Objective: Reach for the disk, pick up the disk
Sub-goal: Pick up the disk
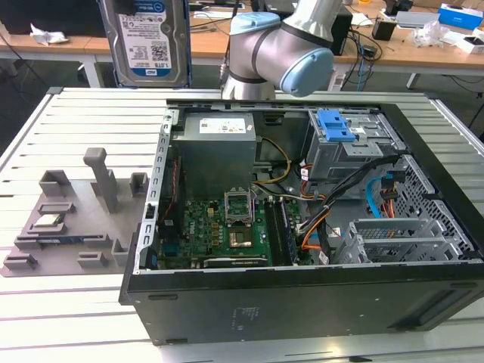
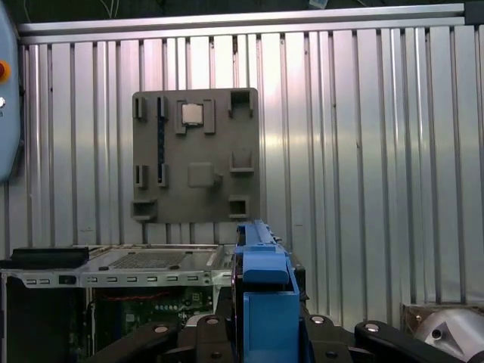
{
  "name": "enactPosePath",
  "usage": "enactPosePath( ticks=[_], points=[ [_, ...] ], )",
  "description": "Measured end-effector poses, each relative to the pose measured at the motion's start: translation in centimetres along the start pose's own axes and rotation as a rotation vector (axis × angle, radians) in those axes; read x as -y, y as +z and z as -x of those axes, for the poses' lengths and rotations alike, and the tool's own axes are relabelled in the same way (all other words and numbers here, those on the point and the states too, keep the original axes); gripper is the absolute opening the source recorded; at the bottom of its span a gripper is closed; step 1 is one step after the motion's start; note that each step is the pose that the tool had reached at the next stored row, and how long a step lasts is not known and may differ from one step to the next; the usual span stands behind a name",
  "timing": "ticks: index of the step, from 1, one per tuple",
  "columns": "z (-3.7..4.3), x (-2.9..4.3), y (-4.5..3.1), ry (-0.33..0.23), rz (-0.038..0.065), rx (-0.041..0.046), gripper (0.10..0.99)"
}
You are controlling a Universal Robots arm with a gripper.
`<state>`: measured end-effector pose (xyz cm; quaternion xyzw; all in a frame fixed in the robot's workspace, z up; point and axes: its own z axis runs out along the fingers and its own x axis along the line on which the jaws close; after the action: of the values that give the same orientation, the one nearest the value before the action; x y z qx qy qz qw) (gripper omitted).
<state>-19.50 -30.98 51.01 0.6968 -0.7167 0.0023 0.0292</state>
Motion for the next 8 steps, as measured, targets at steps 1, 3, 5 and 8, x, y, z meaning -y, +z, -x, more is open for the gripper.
enactPosePath(
  ticks=[1, 3, 5, 8],
  points=[
    [0.01, 0.32, -0.02, 0.0, 0.0, -0.0001, 0.365],
    [0.04, 1.03, -0.04, 0.0, 0.0, -0.0001, 0.365],
    [0.08, 1.85, -0.07, 0.0, 0.001, -0.0001, 0.365],
    [0.16, 3.68, -0.15, 0.0, 0.002, -0.0001, 0.365]
  ],
)
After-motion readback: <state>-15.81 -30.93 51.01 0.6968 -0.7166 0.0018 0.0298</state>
